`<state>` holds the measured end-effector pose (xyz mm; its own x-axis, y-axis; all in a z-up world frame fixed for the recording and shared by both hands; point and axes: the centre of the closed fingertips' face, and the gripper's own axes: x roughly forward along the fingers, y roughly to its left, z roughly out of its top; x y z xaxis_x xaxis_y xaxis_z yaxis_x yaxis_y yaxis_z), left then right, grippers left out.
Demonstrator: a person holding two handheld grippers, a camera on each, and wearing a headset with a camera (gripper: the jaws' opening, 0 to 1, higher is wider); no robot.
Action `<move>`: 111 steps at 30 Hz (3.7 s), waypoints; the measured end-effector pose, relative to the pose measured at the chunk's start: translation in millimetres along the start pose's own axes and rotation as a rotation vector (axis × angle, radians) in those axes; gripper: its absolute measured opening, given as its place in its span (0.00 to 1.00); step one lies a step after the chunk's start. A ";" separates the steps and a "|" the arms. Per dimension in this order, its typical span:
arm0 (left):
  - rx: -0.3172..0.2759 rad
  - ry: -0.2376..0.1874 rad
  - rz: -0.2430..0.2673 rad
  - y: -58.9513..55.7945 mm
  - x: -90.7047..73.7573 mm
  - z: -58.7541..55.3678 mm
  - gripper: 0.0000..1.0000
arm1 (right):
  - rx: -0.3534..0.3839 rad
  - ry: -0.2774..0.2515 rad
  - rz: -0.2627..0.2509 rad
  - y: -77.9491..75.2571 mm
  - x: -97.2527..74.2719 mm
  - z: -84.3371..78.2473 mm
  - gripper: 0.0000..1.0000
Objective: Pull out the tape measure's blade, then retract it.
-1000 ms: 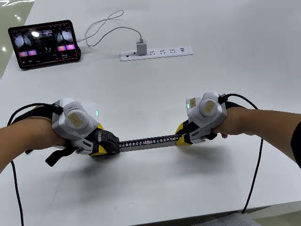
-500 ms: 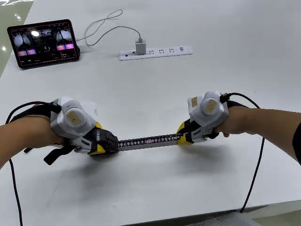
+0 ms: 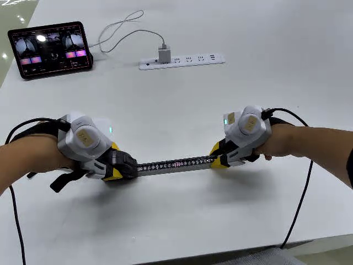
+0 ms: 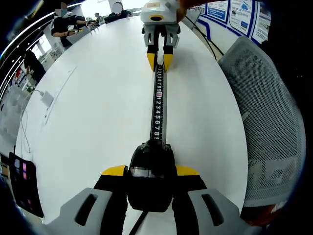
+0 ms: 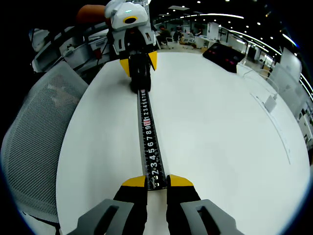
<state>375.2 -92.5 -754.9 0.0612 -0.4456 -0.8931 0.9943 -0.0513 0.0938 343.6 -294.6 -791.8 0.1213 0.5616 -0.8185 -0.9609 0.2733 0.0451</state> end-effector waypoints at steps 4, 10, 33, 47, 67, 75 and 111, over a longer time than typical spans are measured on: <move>0.001 0.001 -0.001 -0.1 0.1 0.0 0.30 | 0.000 0.002 -0.001 -0.2 -0.9 -2.1 0.10; 0.004 0.001 -0.001 -0.1 0.6 -0.1 0.30 | 0.007 -0.002 -0.001 -0.6 -2.5 -4.9 0.10; 0.008 -0.003 -0.001 -1.4 -0.2 1.0 0.30 | 0.003 0.017 -0.015 -2.6 -11.5 -18.5 0.10; 0.009 -0.003 -0.001 -1.7 -0.8 1.1 0.30 | 0.010 0.026 -0.019 -2.4 -15.1 -24.7 0.10; 0.007 0.000 0.003 -1.3 -0.2 0.4 0.30 | 0.018 0.023 -0.027 -0.6 -21.2 -31.5 0.10; 0.006 0.002 0.003 -1.6 -0.4 0.9 0.30 | 0.024 0.019 -0.032 -0.1 -23.7 -31.0 0.10; 0.011 -0.031 0.000 0.1 0.3 3.3 0.32 | -0.061 0.124 -0.022 -0.5 -23.7 -32.5 0.12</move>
<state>375.0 -95.6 -753.7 0.0587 -0.4728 -0.8792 0.9932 -0.0609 0.0990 333.2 -333.5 -791.0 0.1143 0.4538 -0.8837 -0.9722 0.2340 -0.0055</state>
